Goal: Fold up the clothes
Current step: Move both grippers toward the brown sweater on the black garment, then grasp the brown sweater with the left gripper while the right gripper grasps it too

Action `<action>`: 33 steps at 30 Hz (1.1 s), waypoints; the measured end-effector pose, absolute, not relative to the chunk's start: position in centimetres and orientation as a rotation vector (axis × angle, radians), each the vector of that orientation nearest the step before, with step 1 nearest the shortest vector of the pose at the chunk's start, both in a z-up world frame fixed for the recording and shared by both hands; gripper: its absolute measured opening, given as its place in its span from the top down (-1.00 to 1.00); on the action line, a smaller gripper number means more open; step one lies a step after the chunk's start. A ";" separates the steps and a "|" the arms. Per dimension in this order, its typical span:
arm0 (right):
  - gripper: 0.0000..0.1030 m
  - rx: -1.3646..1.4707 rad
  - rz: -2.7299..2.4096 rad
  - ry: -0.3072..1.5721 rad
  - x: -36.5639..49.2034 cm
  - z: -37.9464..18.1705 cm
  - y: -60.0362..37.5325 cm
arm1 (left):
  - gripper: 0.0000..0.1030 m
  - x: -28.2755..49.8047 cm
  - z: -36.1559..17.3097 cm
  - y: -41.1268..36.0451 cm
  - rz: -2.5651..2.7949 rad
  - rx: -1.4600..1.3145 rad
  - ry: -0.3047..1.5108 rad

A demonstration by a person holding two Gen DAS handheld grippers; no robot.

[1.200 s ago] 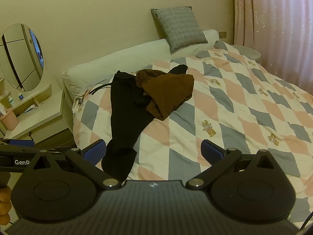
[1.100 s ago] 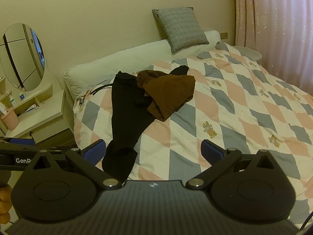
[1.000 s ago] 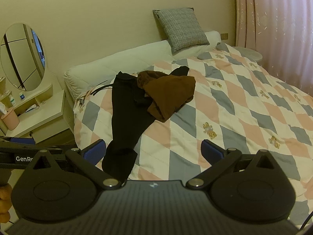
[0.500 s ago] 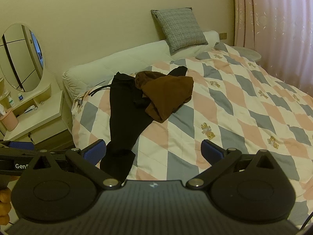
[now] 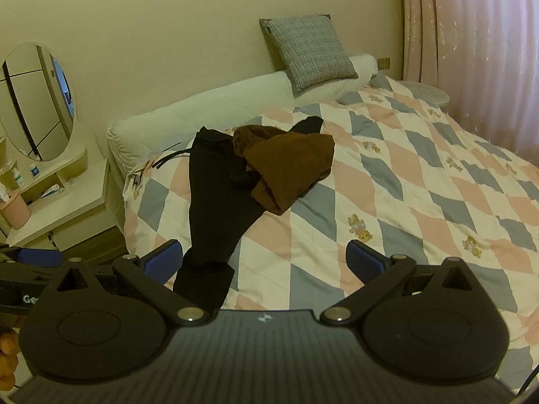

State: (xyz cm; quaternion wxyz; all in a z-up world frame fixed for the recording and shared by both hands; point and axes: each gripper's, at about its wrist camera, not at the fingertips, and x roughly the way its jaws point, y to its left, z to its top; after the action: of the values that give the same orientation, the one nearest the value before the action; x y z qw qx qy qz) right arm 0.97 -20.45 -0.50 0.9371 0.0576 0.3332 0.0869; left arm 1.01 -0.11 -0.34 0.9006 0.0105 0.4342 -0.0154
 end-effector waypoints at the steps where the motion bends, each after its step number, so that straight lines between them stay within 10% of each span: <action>1: -0.99 0.122 0.178 0.685 1.2 -0.6 -20.3 | -0.99 1.1 -0.4 0.0 -0.035 0.020 0.903; 27: -0.95 0.156 0.059 0.916 26.1 -16.5 -17.1 | -0.99 29.1 -14.5 8.9 -0.176 -0.139 1.158; 33: -0.01 -0.110 0.191 0.796 34.0 -20.0 -13.5 | -0.79 38.3 -17.2 10.1 -0.243 -0.142 1.090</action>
State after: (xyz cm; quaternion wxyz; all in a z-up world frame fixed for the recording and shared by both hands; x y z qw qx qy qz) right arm 34.02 -13.46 -19.96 0.9159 -0.0535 0.3867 0.0930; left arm 38.33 10.09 -17.20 0.8456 -0.0672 0.5169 -0.1150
